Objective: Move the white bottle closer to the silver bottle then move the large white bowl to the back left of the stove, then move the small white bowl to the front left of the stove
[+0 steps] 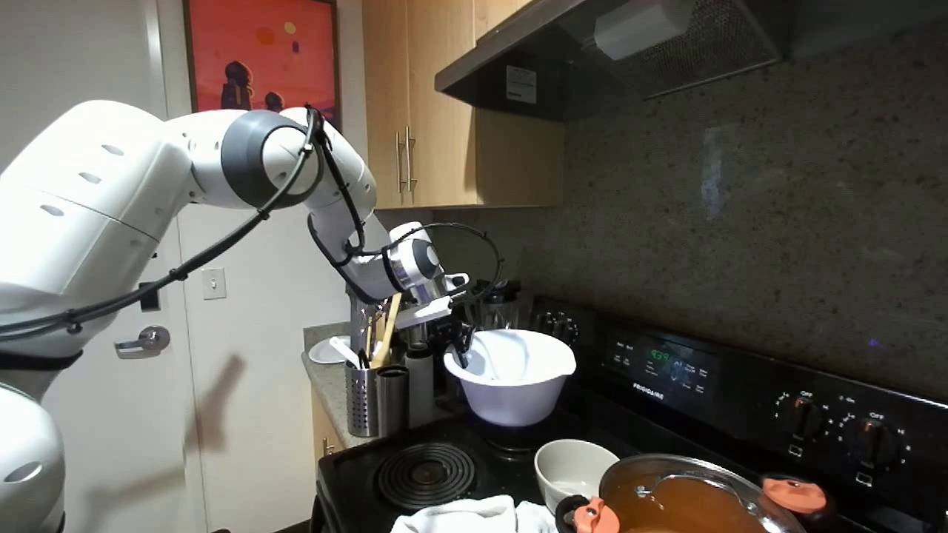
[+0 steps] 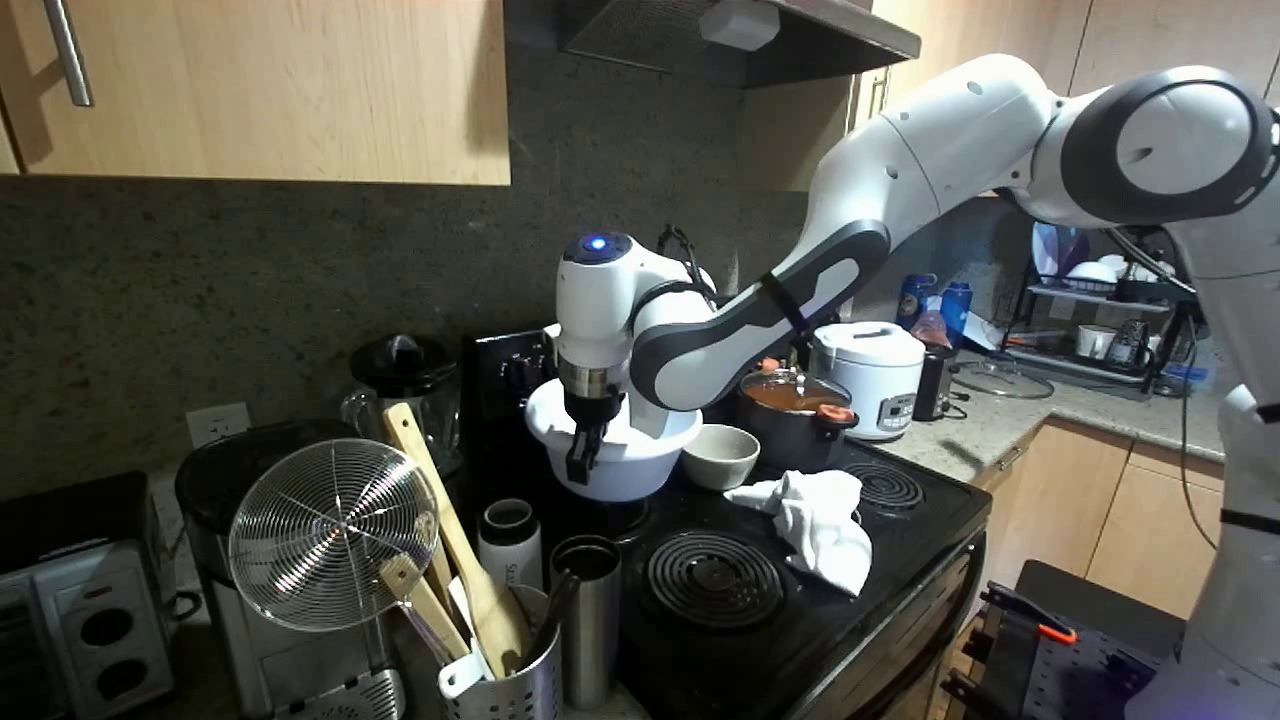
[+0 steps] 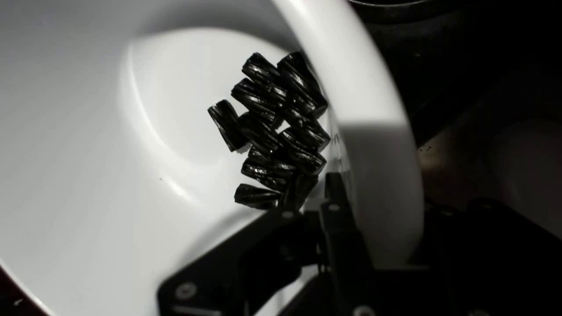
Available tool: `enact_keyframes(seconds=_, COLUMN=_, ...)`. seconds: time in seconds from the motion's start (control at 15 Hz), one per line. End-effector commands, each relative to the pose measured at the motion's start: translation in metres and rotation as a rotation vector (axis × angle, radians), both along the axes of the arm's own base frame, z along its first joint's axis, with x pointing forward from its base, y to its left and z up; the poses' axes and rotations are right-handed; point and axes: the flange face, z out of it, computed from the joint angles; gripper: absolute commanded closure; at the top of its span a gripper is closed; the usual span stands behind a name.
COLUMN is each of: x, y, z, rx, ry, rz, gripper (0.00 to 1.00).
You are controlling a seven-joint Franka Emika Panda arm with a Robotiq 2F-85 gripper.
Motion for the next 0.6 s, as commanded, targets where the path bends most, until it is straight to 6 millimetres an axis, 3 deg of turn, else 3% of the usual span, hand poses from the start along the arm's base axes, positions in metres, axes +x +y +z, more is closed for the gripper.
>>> enact_keyframes(seconds=0.0, x=0.008, y=-0.005, z=-0.003, rx=0.027, ry=0.006, rz=0.022, gripper=0.94)
enact_keyframes(seconds=0.53, x=0.015, y=-0.020, z=-0.034, rx=0.057, ry=0.029, rz=-0.007, gripper=0.94)
